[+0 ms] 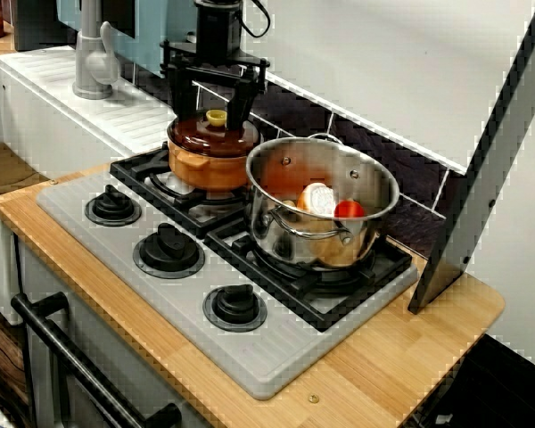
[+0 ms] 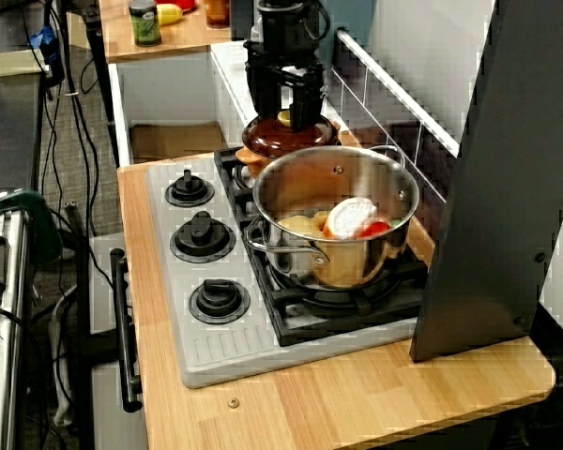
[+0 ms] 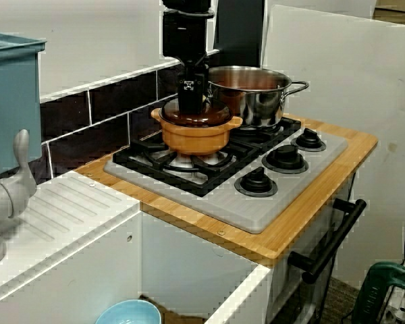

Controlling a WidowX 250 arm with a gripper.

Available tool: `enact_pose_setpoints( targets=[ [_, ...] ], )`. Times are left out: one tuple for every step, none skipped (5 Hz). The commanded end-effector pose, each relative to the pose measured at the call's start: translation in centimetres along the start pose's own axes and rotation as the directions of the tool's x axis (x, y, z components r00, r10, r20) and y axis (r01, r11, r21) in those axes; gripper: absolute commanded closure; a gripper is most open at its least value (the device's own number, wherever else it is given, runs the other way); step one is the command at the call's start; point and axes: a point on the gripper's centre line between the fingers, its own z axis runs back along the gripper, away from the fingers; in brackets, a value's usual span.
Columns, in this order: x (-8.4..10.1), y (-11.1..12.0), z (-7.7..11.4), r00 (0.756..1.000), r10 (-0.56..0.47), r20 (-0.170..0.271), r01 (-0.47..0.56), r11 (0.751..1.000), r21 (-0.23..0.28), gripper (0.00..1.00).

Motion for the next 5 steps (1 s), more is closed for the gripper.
enact_pose_setpoints(
  targets=[
    [-0.6, 0.5, 1.2, 0.991, -0.123, -0.048, 0.127, 0.988, 0.09, 0.0],
    [-1.3, 2.2, 2.8, 0.972, -0.213, -0.099, 0.22, 0.974, 0.06, 0.0],
    [-1.3, 4.1, 4.4, 0.978, -0.199, -0.061, 0.202, 0.979, 0.039, 0.0],
    [-0.5, 5.9, 4.5, 0.983, -0.182, -0.038, 0.184, 0.982, 0.038, 0.0],
    [1.1, 8.3, 4.9, 0.993, -0.118, 0.006, 0.117, 0.992, 0.044, 0.0]
  ],
)
